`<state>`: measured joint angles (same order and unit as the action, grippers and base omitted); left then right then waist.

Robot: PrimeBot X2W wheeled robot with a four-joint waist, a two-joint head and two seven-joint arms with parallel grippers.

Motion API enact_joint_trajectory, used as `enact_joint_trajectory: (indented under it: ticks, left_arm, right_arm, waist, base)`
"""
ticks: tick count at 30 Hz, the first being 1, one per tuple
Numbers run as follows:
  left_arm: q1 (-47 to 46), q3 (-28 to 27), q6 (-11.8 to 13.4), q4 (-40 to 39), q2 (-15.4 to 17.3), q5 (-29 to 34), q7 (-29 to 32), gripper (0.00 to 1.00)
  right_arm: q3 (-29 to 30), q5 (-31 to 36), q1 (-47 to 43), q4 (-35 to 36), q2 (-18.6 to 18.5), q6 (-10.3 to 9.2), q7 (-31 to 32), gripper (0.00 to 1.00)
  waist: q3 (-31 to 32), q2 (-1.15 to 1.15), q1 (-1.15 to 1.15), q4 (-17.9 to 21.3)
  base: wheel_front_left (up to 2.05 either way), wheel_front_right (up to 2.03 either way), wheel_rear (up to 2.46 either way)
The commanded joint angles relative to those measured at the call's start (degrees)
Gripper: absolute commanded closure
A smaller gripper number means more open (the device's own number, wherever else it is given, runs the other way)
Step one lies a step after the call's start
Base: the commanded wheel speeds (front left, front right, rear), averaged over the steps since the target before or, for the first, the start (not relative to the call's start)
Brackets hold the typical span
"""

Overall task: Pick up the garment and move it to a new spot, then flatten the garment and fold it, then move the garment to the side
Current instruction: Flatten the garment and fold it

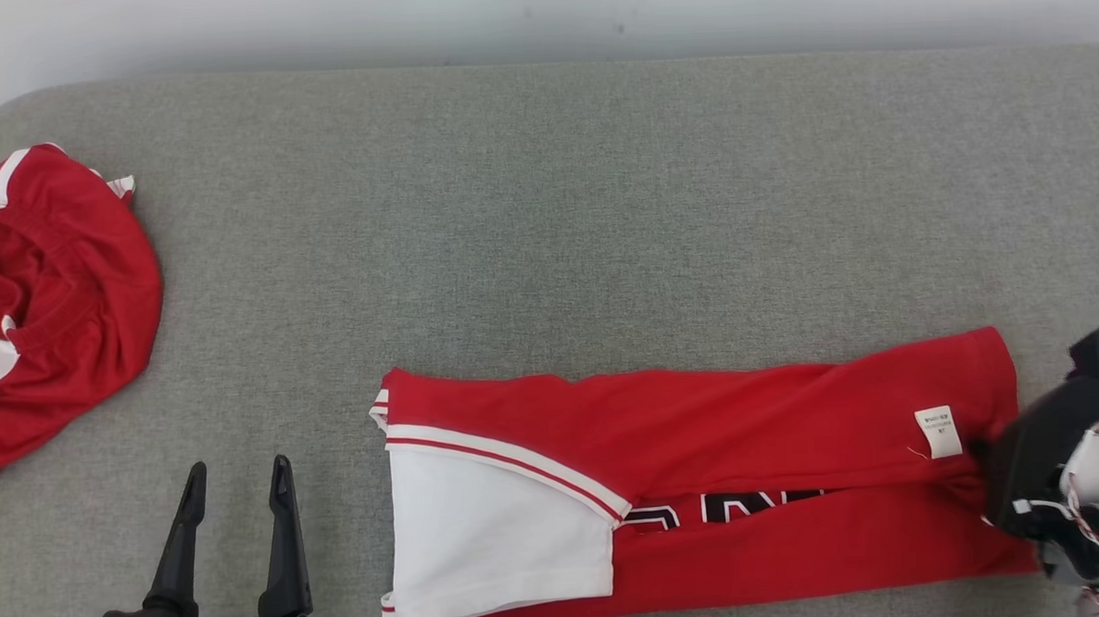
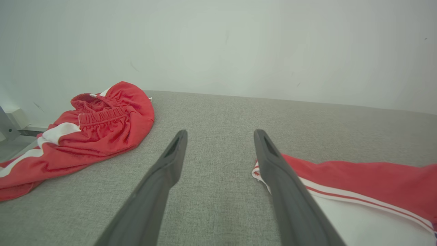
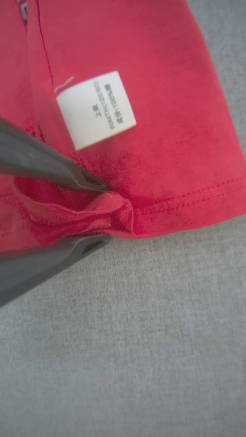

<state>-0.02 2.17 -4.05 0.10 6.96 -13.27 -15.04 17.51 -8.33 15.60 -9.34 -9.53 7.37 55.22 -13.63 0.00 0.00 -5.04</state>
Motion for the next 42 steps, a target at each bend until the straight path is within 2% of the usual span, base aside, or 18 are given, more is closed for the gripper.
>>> enact_joint_trajectory:
  ticks: [1, 5, 10, 17, 22, 28, 29, 32, 33, 37, 42]
  left_arm:
    - [-0.42, -0.31, -0.20, 0.11, -0.33, 0.50, -0.16, 0.00]
    - [-0.72, -1.11, -0.65, -0.16, -0.77, 1.10, -0.16, 0.00]
    - [-1.14, -1.59, -1.41, 0.34, -1.16, 1.61, -0.16, 0.00]
    - [-1.50, -1.47, -2.11, 0.95, -1.55, 2.15, -0.17, 0.00]
    - [-1.41, -1.93, -2.37, 1.34, -1.86, 2.19, -0.17, 0.00]
    - [-1.25, -1.90, -2.87, 2.31, -2.10, 2.27, -0.17, 0.00]
    - [-1.04, -1.71, -2.99, 2.65, -2.20, 2.28, -0.17, 0.00]
    - [-0.50, -1.77, -2.98, 3.10, -2.22, 1.94, -0.17, 0.00]
    - [-0.50, -1.77, -2.98, 3.10, -2.22, 1.94, -0.17, 0.00]
    - [-0.20, -1.72, -3.18, 3.55, -2.40, 1.57, -0.17, 0.00]
    - [-0.02, -1.38, -3.35, 3.98, -2.61, 1.20, -0.17, 0.00]
  right_arm:
    - [-1.11, -1.22, -1.13, -0.66, 1.24, 0.23, 0.34, 1.00]
    - [2.51, 0.51, 1.88, 1.47, 0.24, 0.19, -5.33, 1.00]
    - [8.94, 4.89, 5.25, 0.15, 0.36, 0.15, -11.96, 1.00]
    - [19.33, 11.89, 5.70, -0.25, 0.06, 0.15, -16.84, 1.00]
    - [22.57, 14.38, 3.92, 1.58, 0.99, 0.15, -19.14, 1.00]
    - [16.59, 12.85, 0.54, 6.00, 2.90, 0.15, -18.90, 1.00]
    - [12.93, 11.89, -1.01, 8.07, 3.48, 0.15, -18.45, 1.00]
    - [6.62, 10.09, -2.97, 11.37, 4.32, 0.15, -17.43, 1.00]
    - [6.62, 10.09, -2.97, 11.37, 4.32, 0.15, -17.43, 1.00]
    - [-2.51, 8.29, -5.48, 14.59, 4.94, 0.15, -16.12, 1.00]
    - [-13.41, 5.98, -5.43, 14.99, 5.51, 0.15, -15.51, 1.00]
  waist:
    - [0.01, 0.00, 0.00, 0.18]
    - [-0.02, 0.00, 0.00, 1.30]
    - [0.01, 0.00, 0.00, 3.25]
    - [0.11, 0.00, 0.00, 5.15]
    - [0.17, 0.00, 0.00, 5.88]
    - [1.43, 0.00, 0.00, 5.90]
    - [2.03, 0.00, 0.00, 5.73]
    - [2.81, 0.00, 0.00, 5.30]
    - [2.81, 0.00, 0.00, 5.30]
    - [3.71, 0.00, 0.00, 4.61]
    - [4.34, 0.00, 0.00, 3.96]
  base:
    - [0.00, 0.00, 0.00]
    - [0.00, 0.00, 0.00]
    - [0.00, 0.00, 0.00]
    - [0.00, 0.00, 0.00]
    - [0.00, 0.00, 0.00]
    - [0.00, 0.00, 0.00]
    - [0.00, 0.00, 0.00]
    - [0.00, 0.00, 0.00]
    - [0.00, 0.00, 0.00]
    - [0.00, 0.00, 0.00]
    - [0.00, 0.00, 0.00]
